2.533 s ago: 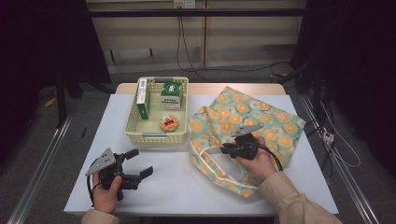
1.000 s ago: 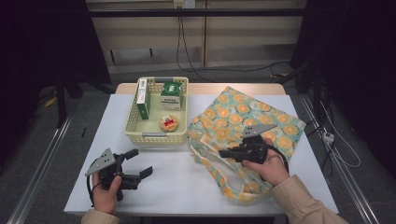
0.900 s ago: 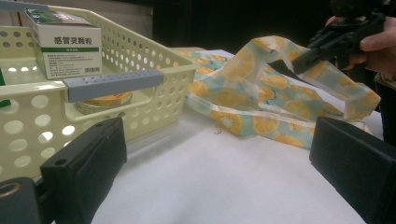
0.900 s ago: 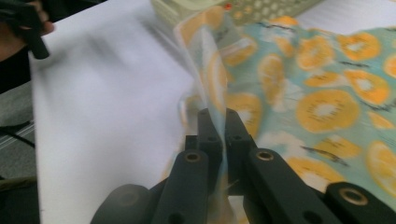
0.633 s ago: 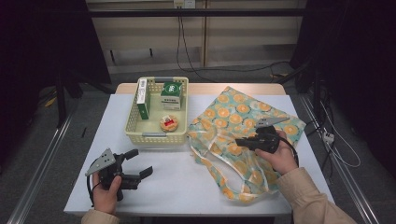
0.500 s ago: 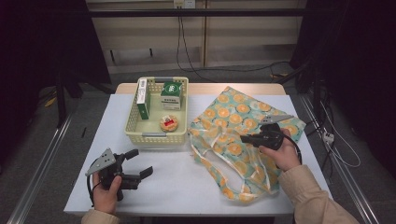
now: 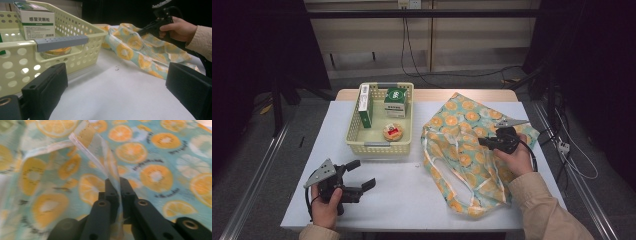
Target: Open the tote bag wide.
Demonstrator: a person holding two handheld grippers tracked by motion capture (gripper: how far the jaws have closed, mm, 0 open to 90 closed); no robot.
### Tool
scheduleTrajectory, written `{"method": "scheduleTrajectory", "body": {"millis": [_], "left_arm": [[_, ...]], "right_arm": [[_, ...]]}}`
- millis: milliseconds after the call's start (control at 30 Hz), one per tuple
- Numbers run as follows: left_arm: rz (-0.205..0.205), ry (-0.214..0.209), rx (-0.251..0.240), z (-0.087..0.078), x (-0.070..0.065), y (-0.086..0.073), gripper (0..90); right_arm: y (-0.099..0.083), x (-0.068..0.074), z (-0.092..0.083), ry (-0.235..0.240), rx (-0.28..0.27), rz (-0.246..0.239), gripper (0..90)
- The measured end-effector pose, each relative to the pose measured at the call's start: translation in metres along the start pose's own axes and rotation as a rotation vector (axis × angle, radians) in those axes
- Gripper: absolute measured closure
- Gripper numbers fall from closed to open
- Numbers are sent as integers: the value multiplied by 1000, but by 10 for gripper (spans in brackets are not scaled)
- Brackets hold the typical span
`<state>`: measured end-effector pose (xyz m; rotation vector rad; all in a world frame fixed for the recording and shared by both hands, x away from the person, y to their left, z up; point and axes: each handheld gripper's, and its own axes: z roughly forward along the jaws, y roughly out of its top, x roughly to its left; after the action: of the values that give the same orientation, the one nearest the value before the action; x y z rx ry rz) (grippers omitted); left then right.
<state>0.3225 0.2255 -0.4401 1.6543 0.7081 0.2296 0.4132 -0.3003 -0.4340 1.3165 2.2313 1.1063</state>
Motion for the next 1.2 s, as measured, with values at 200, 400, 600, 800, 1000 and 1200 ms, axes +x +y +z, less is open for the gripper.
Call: {"method": "scheduleTrajectory", "body": {"millis": [200,400,600,800,1000,1200], "left_arm": [[0,-1,-7,-1,0,1,36],[4,1,-6,-1,0,1,36],[4,4,-7,-1,-2,2,36],[3,5,-11,-1,-3,2,36],[3,3,-12,-1,-3,2,36],[6,2,-8,-2,-2,2,36]], "right_arm": [[0,-1,-3,-46,-6,6,593],[9,15,-22,-76,-43,-42,380],[17,45,-40,-24,-74,-113,315],[11,78,-39,108,-68,-155,343],[-7,104,-25,205,-7,-209,502],[-25,113,-8,147,60,-245,584]]}}
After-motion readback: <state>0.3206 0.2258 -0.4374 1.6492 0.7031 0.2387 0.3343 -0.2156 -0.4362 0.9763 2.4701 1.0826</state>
